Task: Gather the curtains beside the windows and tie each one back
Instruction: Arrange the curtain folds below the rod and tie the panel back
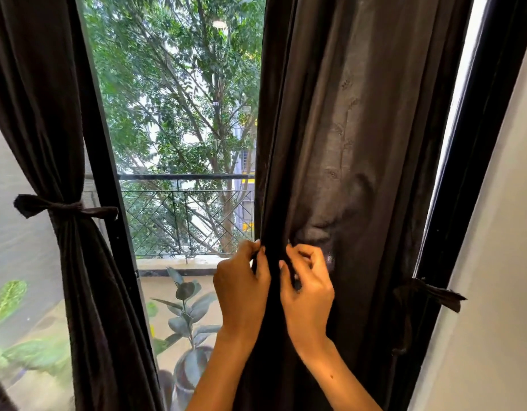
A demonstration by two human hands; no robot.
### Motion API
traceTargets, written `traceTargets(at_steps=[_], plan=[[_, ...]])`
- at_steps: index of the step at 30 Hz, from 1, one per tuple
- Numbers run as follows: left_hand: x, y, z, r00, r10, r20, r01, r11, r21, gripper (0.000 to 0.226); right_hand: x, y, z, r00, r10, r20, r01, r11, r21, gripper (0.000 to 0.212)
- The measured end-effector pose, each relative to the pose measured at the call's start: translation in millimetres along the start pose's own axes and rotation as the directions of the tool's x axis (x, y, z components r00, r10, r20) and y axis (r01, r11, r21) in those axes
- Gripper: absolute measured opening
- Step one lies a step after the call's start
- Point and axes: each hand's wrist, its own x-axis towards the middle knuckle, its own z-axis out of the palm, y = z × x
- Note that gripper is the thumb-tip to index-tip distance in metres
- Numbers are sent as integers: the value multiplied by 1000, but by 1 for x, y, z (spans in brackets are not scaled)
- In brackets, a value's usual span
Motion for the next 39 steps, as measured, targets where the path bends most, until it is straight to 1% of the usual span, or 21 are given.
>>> traceTargets(at_steps=[4,8,11,13,15,16,17,18,19,20,22,24,25,26,28,30,31,33,35,37,39], plan=[[-3,2,0,997,-42,58,52,980,-191,10,-5,0,0,989,-46,143,52,998,-39,32],[-5,5,-3,994,-43,101,70,958,-277,9,-3,3,-5,960,-80,270,87,996,-14,29],[-4,5,-4,992,-61,112,91,952,-292,6,-1,3,-9,928,-81,363,69,997,44,29],[0,1,-2,993,-84,81,104,953,-284,15,2,5,-12,915,-111,387,83,993,89,34],[5,-2,-1,993,-104,60,117,951,-285,27,9,9,-14,946,-117,302,107,993,47,37],[8,-3,0,991,-116,63,130,948,-292,30,13,12,-14,976,-73,207,78,997,-13,41],[10,-4,0,989,-130,75,147,943,-299,32,18,13,-15,994,14,106,-6,998,-69,52],[11,-5,0,985,-145,96,168,937,-307,30,24,12,-16,993,111,28,-108,989,-98,69],[12,-8,1,979,-160,124,193,926,-324,27,28,12,-16,982,189,-5,-189,977,-96,87],[12,-10,2,972,-178,156,223,910,-350,22,31,12,-16,970,242,4,-241,969,-56,101],[13,-15,3,955,-208,211,277,879,-388,11,35,10,-16,940,327,98,-338,931,135,111],[15,-17,2,940,-238,245,324,848,-419,13,38,9,-14,879,415,233,-474,812,342,109],[15,-18,2,932,-255,257,348,829,-438,17,38,11,-13,851,443,283,-524,757,390,106],[16,-18,1,927,-267,263,362,818,-447,20,38,12,-11,839,450,306,-542,739,400,102],[16,-16,1,937,-255,237,337,839,-428,21,35,15,-9,871,429,238,-490,789,370,82],[14,-12,3,962,-219,162,263,897,-354,22,33,13,-8,925,375,56,-374,881,290,47],[13,-10,4,975,-192,111,217,925,-311,24,31,10,-9,953,300,-46,-286,937,199,38],[8,-7,6,992,-123,40,129,962,-240,23,23,6,-9,984,114,-136,-108,993,55,28],[1,-5,7,997,-69,30,74,979,-193,10,14,4,-7,995,8,-98,-9,1000,-7,30],[-3,-4,8,999,-41,34,46,982,-181,7,6,3,-4,999,-33,-12,33,999,0,38],[-5,-3,7,999,-20,45,28,981,-193,7,2,4,-4,994,-60,93,58,998,33,38]])
